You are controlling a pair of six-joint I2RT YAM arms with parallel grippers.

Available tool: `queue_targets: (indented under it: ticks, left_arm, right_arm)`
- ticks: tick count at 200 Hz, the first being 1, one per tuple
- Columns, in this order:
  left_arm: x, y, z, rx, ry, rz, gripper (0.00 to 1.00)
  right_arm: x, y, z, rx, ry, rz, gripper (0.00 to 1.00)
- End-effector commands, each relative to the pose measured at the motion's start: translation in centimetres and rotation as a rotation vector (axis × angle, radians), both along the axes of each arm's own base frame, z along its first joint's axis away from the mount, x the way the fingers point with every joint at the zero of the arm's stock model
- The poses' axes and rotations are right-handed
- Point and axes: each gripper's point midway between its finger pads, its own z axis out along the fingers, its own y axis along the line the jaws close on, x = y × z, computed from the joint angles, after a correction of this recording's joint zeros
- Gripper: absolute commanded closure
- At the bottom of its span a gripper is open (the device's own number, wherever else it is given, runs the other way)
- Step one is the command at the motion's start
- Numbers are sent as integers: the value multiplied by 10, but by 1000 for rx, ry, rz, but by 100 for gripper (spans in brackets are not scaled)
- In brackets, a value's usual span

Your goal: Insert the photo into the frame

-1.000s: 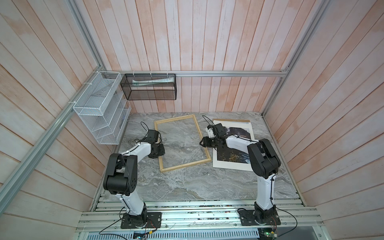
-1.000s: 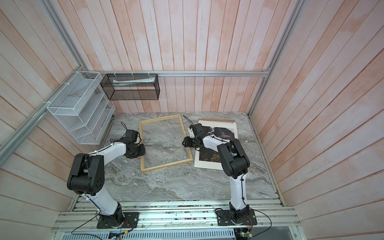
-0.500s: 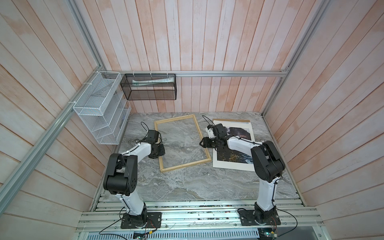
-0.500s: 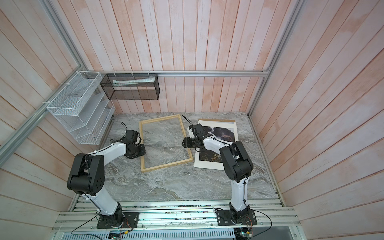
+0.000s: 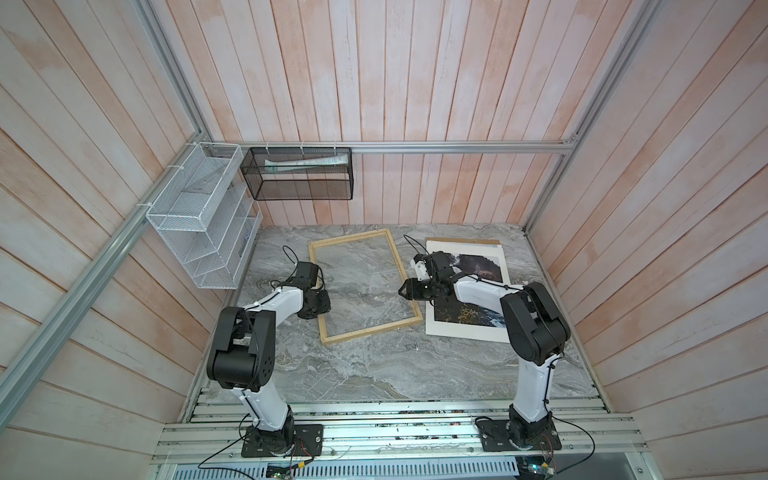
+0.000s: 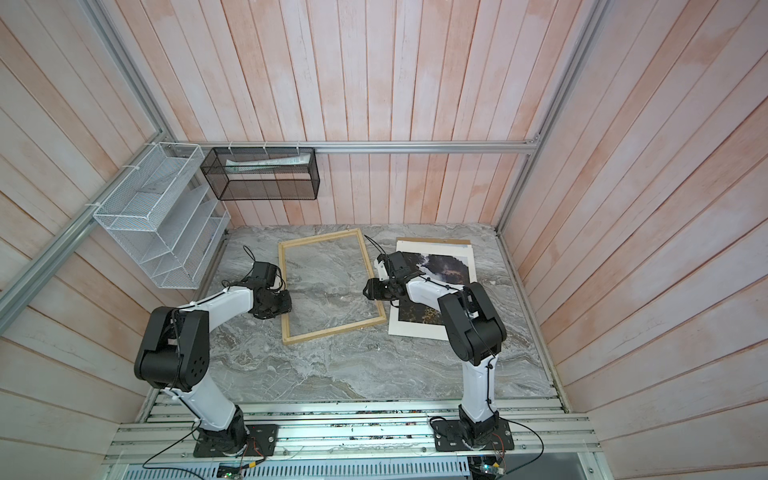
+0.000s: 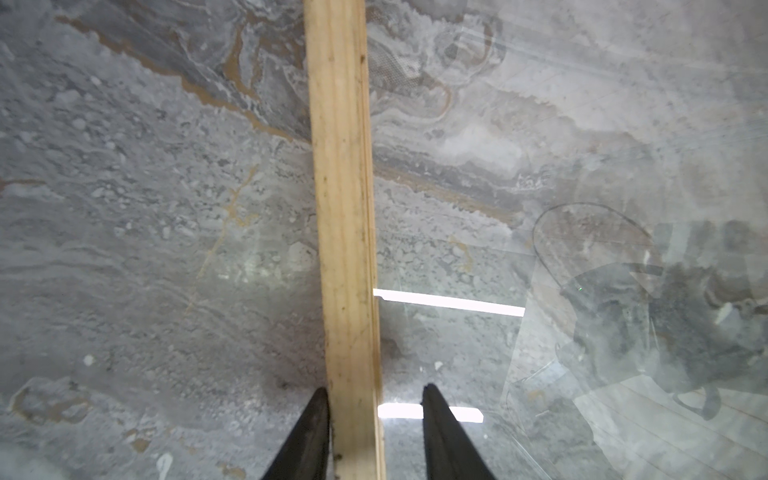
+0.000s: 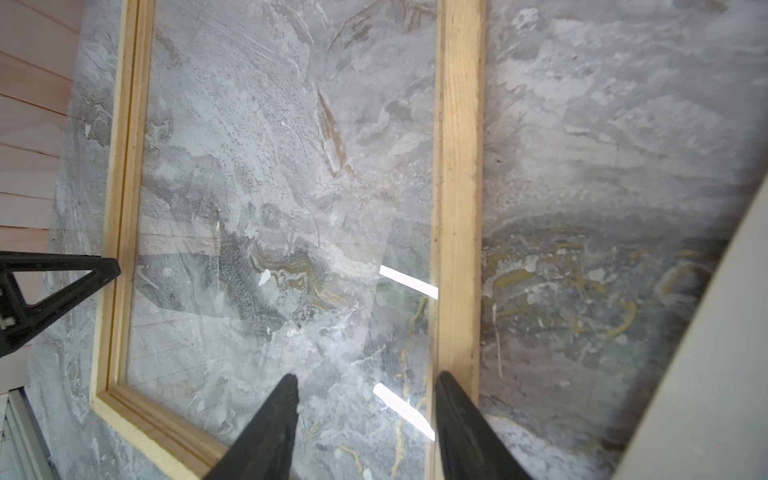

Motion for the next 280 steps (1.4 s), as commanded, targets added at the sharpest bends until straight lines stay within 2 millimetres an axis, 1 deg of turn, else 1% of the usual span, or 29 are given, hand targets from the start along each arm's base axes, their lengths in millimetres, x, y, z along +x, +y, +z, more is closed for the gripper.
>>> queue_targets:
  ticks: [1,51,106,125,142,186,206,219,235,253,280]
  left_arm:
    - [0,-6,3,-23,-16,-9,61]
    - [0,-8,3,-29,-18,-16,62]
    - [1,-9,3,-32,-22,-19,61]
    - [2,-9,3,-28,-23,-18,61]
    - [2,-8,3,-25,-24,-17,62]
    - [3,-8,4,-22,-31,-15,62]
    - [3,-8,3,-22,-28,-12,62]
    - [4,-7,3,-22,-31,-8,62]
    - [4,-7,4,-19,-32,-5,62]
    - [4,-4,4,-7,-31,7,62]
    - [4,-1,4,3,-33,18,62]
  right_arm:
    - [-22,6,-11,40,83,31,46]
    - [-26,17,-9,115,112,49,47]
    - [-28,13,-15,100,128,31,47]
    - [-24,4,-23,20,117,-7,48]
    - [-26,-6,-35,-66,120,-33,48]
    - [-43,-13,-68,-145,179,-54,49]
    - [-48,-13,-74,-155,190,-65,50]
    - [-47,-13,-73,-156,183,-67,50]
    - [-41,-14,-65,-167,158,-70,50]
    - [-36,-14,-53,-188,133,-63,51]
    - [-36,-20,-38,-215,108,-55,51]
